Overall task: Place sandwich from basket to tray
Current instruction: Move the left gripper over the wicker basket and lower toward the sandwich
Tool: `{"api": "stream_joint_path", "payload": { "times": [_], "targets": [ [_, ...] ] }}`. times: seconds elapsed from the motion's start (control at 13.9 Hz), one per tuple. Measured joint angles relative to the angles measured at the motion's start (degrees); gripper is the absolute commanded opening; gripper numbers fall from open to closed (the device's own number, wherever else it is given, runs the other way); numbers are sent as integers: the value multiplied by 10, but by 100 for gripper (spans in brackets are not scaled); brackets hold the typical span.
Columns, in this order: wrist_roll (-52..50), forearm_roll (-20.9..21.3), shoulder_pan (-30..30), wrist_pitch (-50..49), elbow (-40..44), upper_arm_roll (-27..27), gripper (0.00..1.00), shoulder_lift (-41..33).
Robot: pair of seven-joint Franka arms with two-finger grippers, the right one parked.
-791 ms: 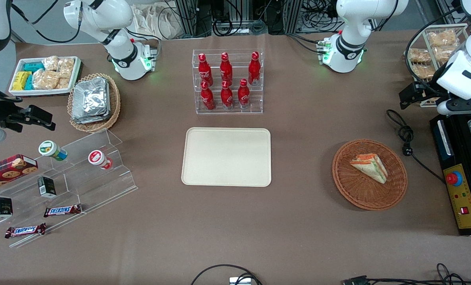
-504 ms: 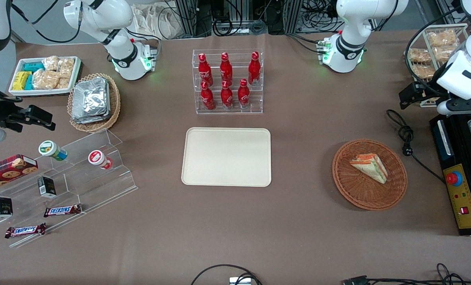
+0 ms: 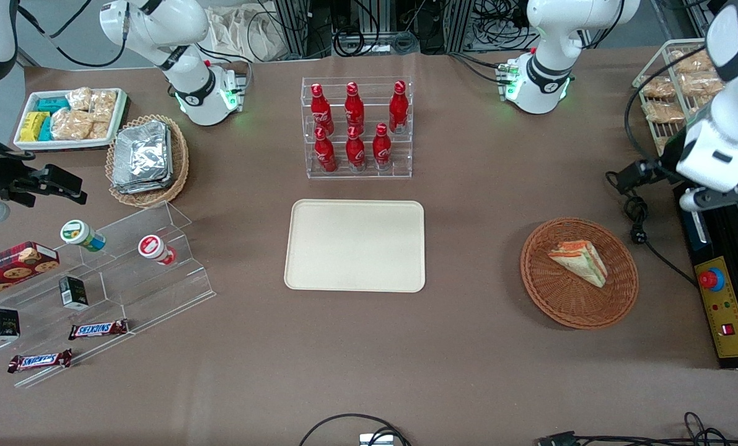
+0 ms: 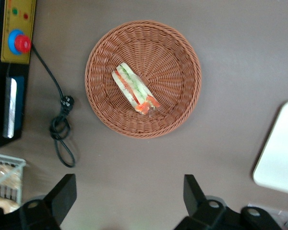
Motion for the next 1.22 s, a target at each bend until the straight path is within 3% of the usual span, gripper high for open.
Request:
{"api": "stream_joint_path", "payload": {
  "times": [0.36,0.72,0.86,1.22],
  "targets": [
    [-115,0,1,106,-27,2,100,83],
    [-202,4,1,276,-169,4,100,88],
    [-228,25,1,326,-209,4,100,91],
    [-262,47,1,386,-235,5,100,131]
  ]
}}
